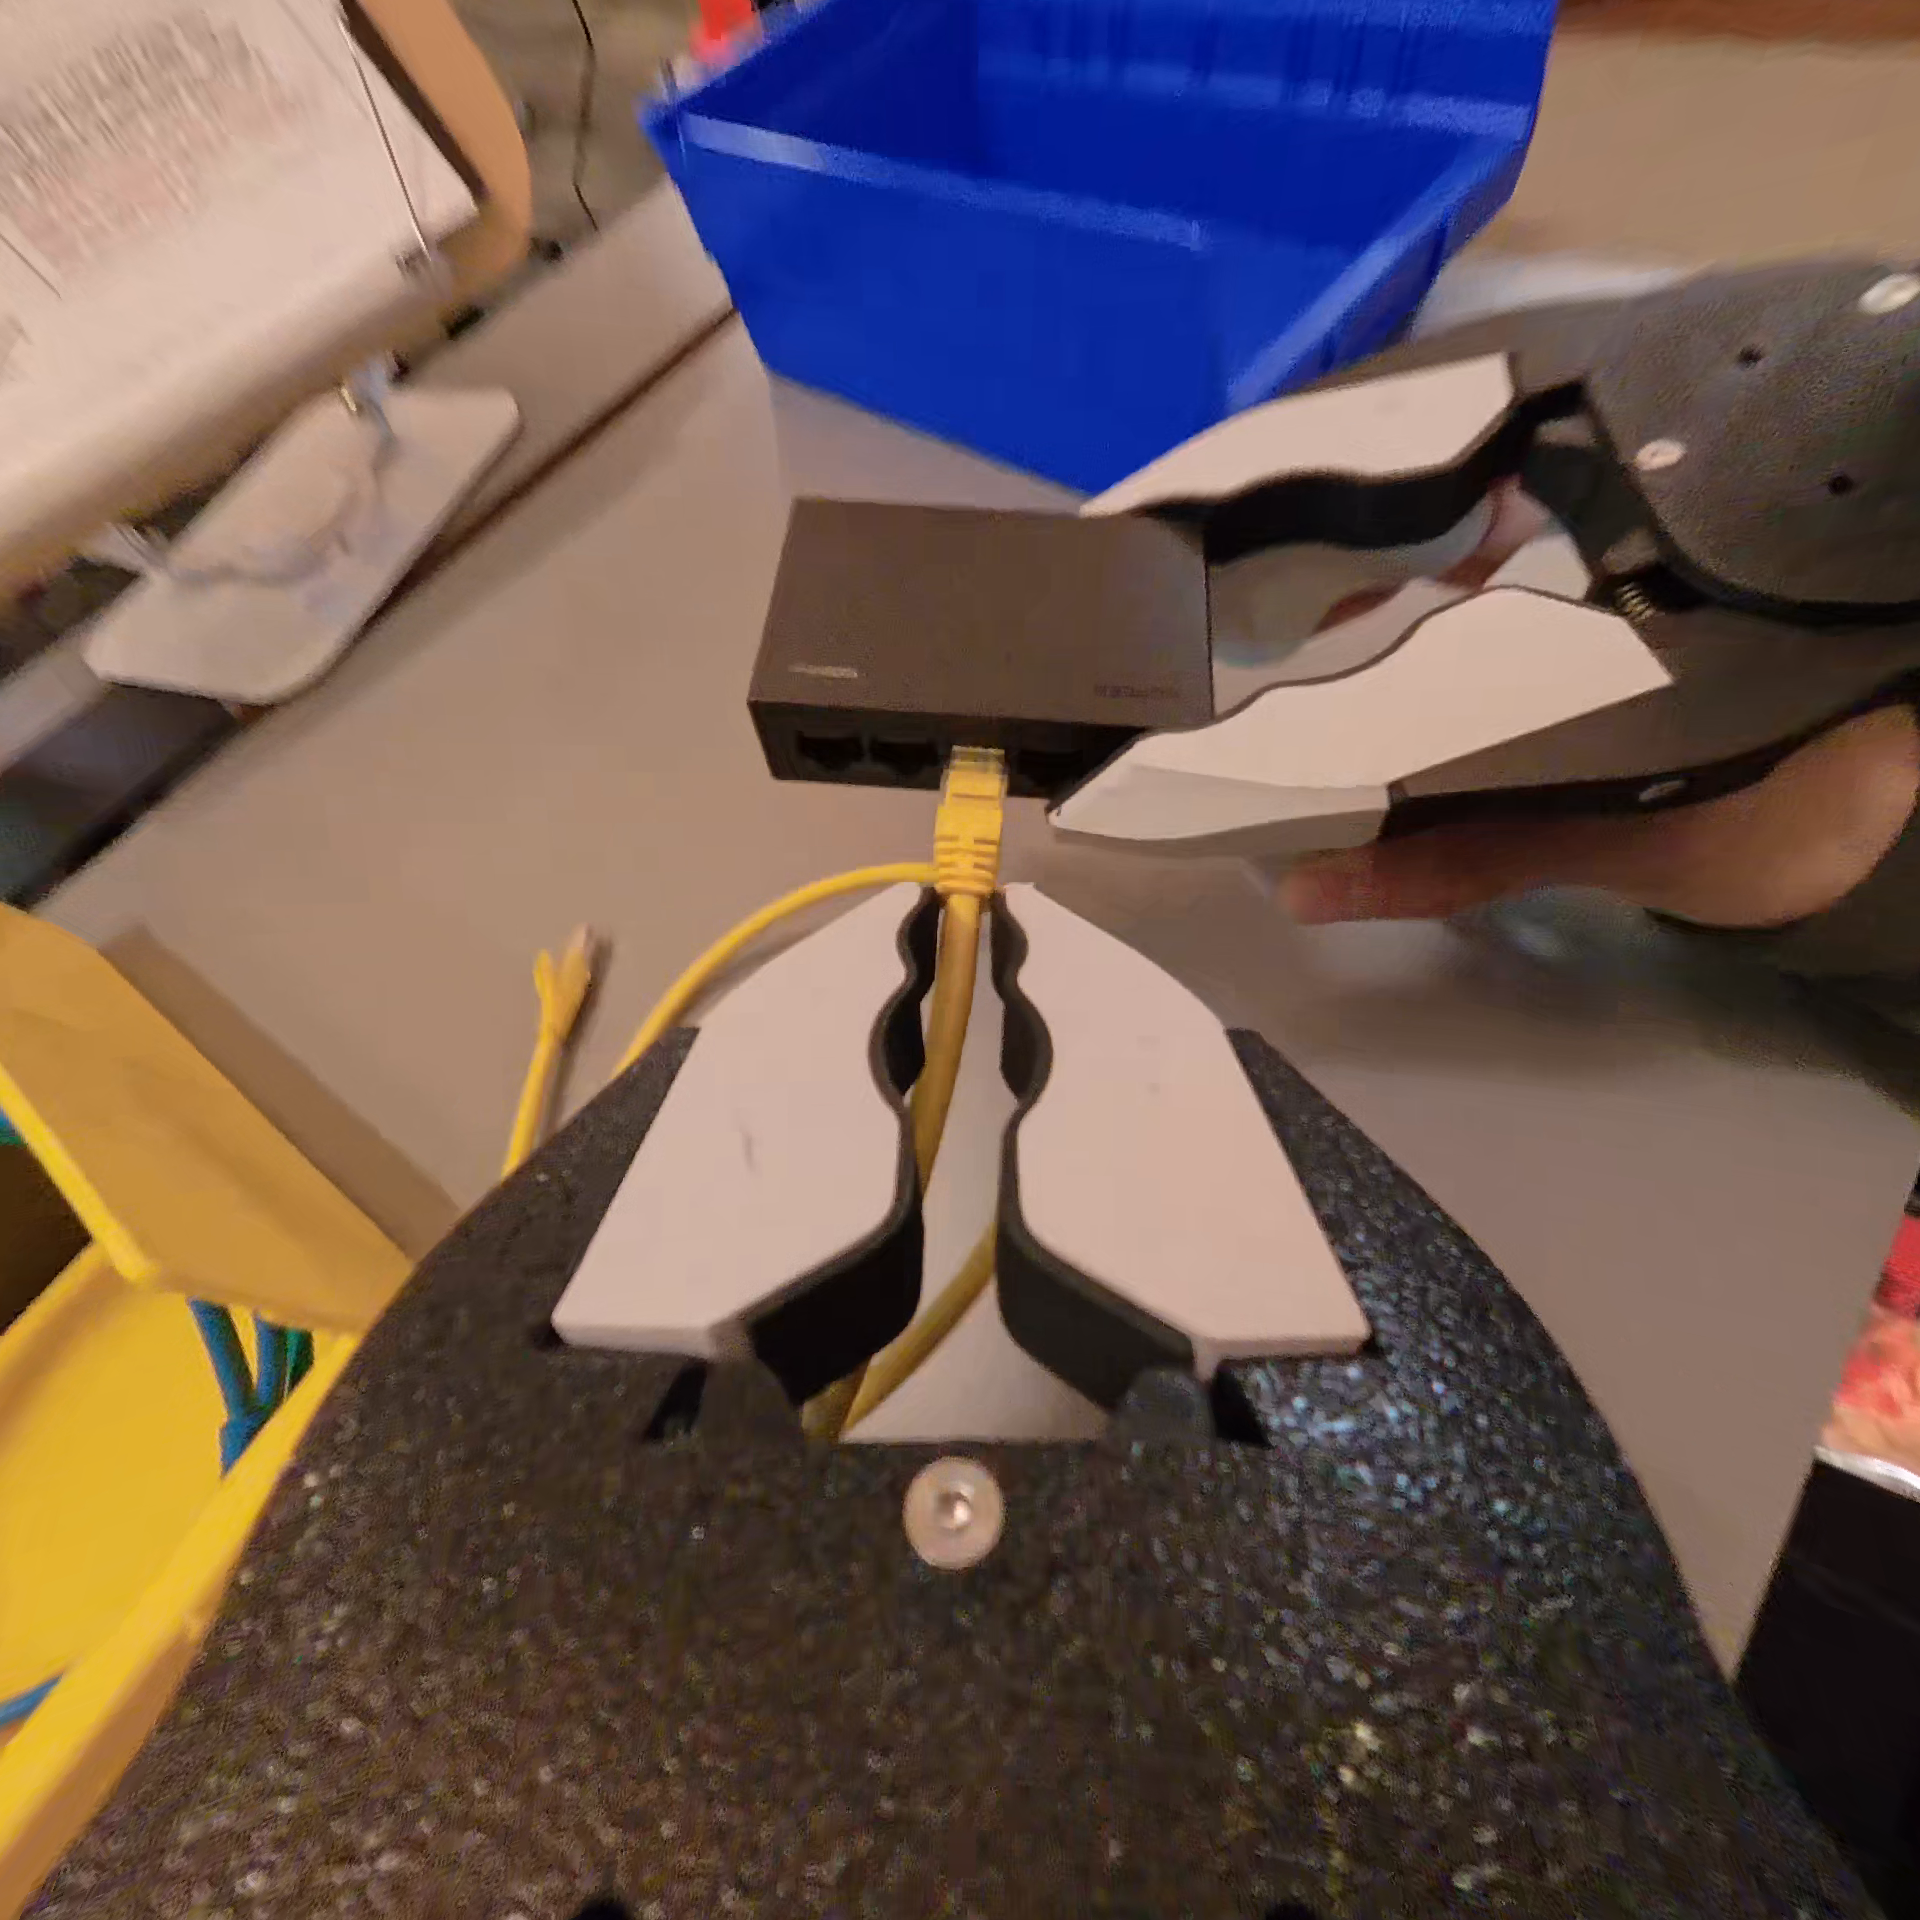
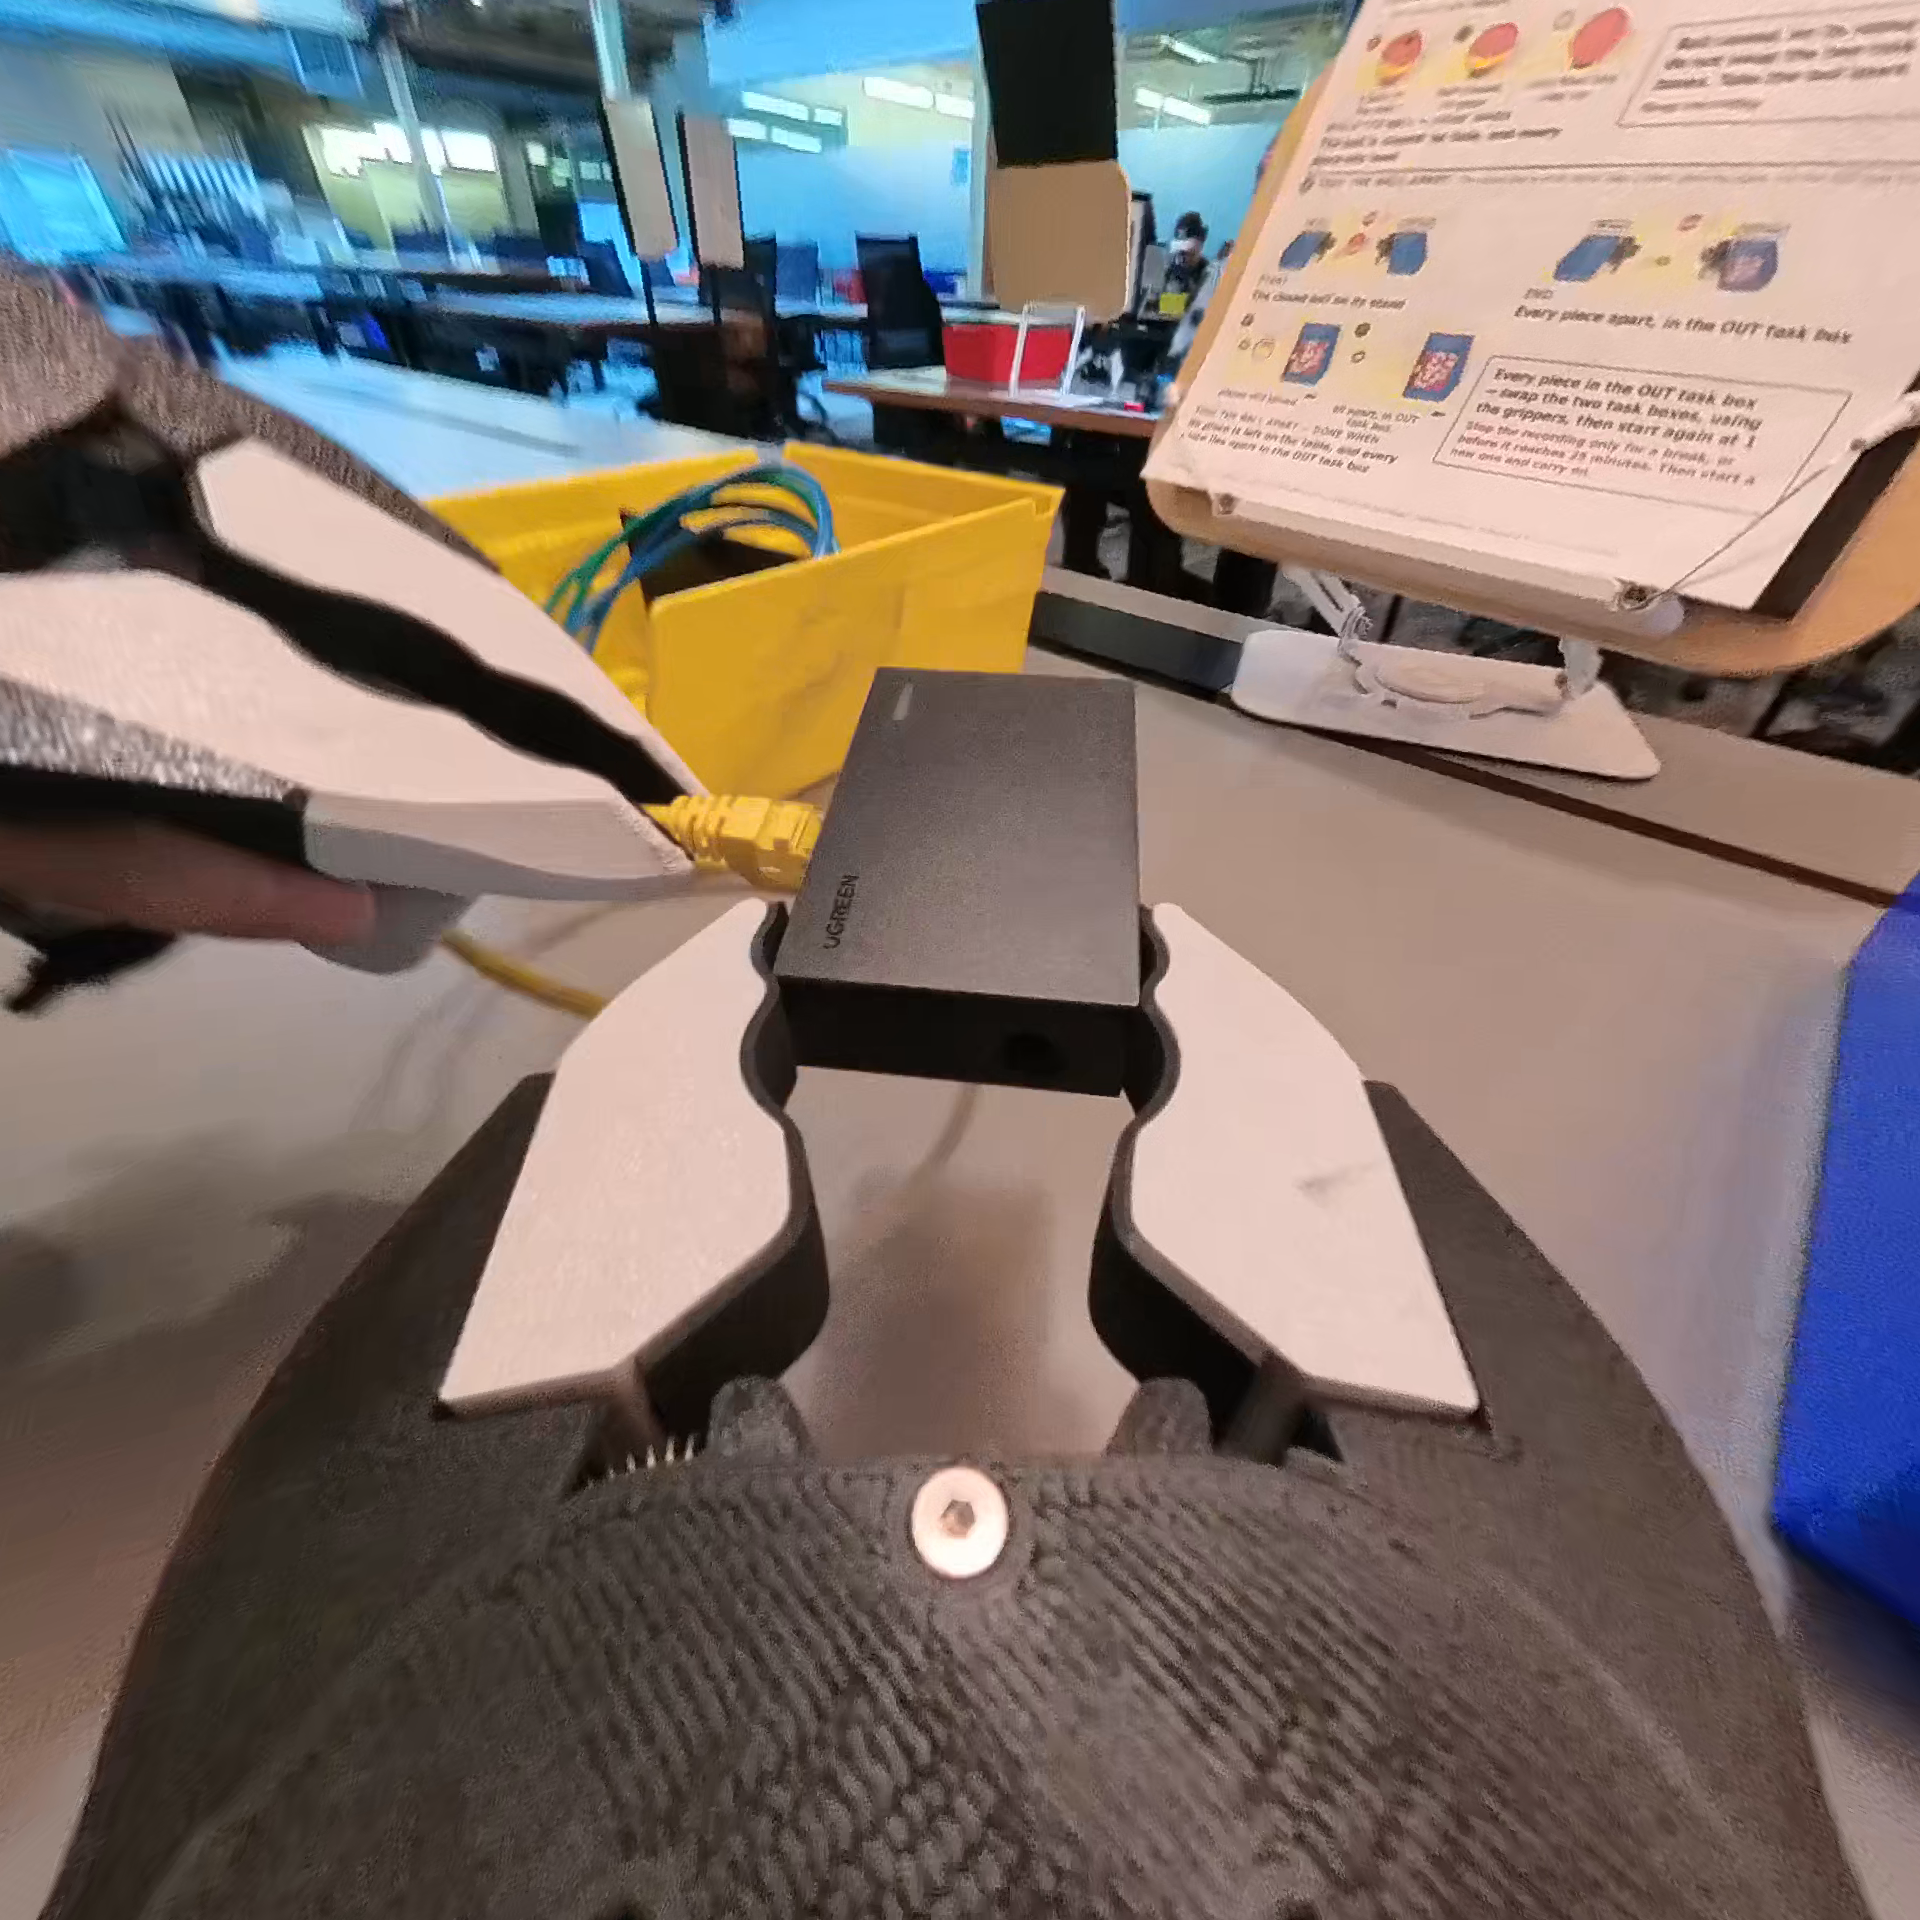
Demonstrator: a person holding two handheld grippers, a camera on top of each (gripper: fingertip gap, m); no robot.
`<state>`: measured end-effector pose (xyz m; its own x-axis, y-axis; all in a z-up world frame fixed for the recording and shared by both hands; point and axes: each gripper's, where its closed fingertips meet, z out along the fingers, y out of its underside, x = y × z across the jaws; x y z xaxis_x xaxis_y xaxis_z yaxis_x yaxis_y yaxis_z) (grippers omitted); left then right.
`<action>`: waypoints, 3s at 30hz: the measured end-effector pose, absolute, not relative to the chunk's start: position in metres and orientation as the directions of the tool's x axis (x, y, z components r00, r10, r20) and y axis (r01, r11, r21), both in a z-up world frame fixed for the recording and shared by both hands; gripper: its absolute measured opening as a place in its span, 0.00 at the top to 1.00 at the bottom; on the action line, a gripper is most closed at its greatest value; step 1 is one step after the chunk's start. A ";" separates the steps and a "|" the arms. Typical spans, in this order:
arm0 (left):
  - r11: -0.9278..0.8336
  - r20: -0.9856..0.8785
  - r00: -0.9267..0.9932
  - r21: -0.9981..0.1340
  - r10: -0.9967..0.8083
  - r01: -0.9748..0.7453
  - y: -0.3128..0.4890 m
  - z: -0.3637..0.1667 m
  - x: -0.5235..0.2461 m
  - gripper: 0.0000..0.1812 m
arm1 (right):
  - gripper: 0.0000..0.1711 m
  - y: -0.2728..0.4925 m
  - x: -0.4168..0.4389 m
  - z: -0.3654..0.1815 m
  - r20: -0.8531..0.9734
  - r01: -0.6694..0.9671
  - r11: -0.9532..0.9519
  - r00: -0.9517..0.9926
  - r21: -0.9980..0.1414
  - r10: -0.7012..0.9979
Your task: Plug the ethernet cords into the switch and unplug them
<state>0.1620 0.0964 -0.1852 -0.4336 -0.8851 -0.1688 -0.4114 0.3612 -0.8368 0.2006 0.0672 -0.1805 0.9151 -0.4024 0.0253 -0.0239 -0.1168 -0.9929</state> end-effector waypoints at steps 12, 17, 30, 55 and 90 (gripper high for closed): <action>0.283 -0.245 -0.414 -0.959 -0.877 -0.032 0.076 -0.134 0.163 0.95 | 0.63 0.055 0.199 -0.144 -0.165 -0.139 0.100 0.930 -0.985 -0.329; 0.303 -0.263 -0.422 -0.953 -0.868 -0.029 0.072 -0.127 0.158 0.95 | 0.63 0.053 0.193 -0.138 -0.121 -0.089 0.128 0.955 -0.988 -0.270; 0.290 -0.243 -0.391 -0.955 -0.888 -0.064 0.074 -0.143 0.166 0.95 | 0.63 0.056 0.198 -0.153 -0.105 -0.086 0.073 0.945 -0.994 -0.309; 0.158 -0.168 -0.412 -0.986 -0.896 0.058 0.089 -0.069 0.134 0.81 | 0.63 -0.016 0.256 -0.125 -0.034 -0.009 0.051 0.859 -0.999 -0.511; 0.013 0.338 -0.332 -0.683 -0.880 -0.730 0.294 -0.219 0.209 0.76 | 0.64 -0.064 0.268 -0.095 -0.042 0.018 0.112 0.859 -0.994 -0.510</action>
<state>0.2090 0.2941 -0.2185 -0.3322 -0.8804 0.3384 -0.7304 0.0131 -0.6829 0.2685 -0.0642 -0.0950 0.8593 -0.5097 -0.0420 0.0177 0.1118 -0.9936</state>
